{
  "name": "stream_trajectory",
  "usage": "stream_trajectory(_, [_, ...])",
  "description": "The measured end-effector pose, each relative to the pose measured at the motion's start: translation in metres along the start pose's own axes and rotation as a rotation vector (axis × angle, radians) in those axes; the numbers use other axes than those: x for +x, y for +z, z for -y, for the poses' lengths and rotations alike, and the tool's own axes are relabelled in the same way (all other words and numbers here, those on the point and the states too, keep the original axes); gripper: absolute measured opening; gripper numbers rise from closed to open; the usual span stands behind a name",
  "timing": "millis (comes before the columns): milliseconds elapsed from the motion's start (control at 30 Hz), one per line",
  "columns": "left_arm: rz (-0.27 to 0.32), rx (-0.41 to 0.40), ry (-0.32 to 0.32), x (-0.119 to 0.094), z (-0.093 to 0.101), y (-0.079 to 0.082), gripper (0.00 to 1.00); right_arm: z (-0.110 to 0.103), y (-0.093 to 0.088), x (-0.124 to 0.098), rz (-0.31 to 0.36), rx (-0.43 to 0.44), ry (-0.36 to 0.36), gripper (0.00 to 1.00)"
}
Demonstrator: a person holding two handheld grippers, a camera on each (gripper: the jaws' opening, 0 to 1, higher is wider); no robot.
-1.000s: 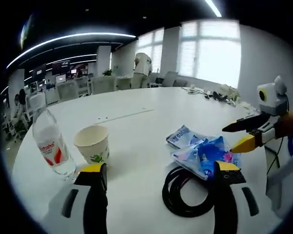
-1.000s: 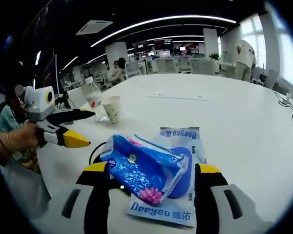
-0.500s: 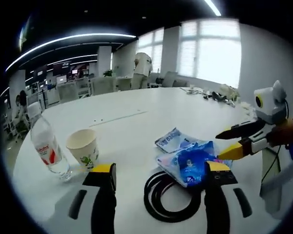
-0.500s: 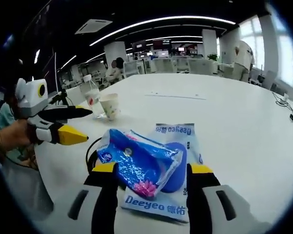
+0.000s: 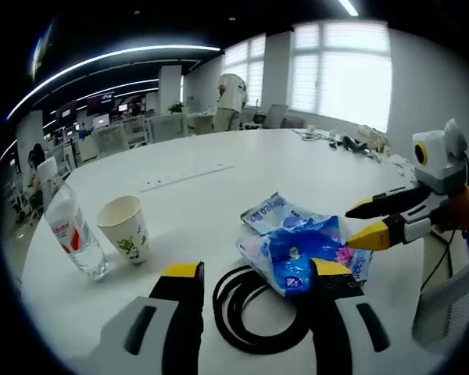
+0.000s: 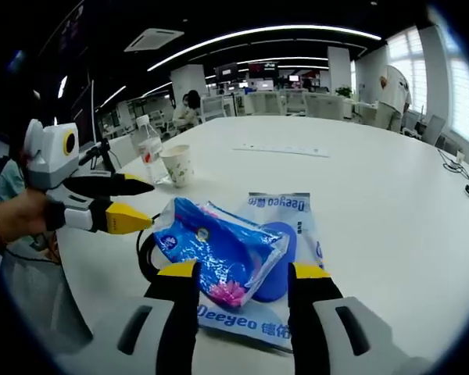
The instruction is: Arrange the tabletop items into an orderly group along one side of the table until the central work area is clear of visible clutter.
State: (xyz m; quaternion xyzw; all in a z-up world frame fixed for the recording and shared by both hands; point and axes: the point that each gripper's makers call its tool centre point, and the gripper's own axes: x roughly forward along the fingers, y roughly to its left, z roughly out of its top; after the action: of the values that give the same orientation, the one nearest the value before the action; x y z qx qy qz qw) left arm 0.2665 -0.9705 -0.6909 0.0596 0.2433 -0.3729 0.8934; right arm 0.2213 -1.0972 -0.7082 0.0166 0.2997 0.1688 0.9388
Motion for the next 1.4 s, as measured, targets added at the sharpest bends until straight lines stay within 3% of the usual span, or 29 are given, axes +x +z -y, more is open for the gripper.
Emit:
stream_trajectory(600, [-0.065,-0.03,-0.021,0.012,0.017,-0.019,0.23,0.009,-0.021,0.007,-0.064,0.029,-0.036,0.22])
stream_trajectory(1067, [-0.121,-0.064,-0.011,0.016,0.016,-0.033,0.09,0.01,-0.026,0.009,-0.073,0.083,-0.041,0.12])
stream_trajectory(1400, [-0.174,-0.091,-0.027,0.017,0.02,-0.044,0.0,0.008,-0.024,0.011,-0.075,0.059,-0.037,0.03])
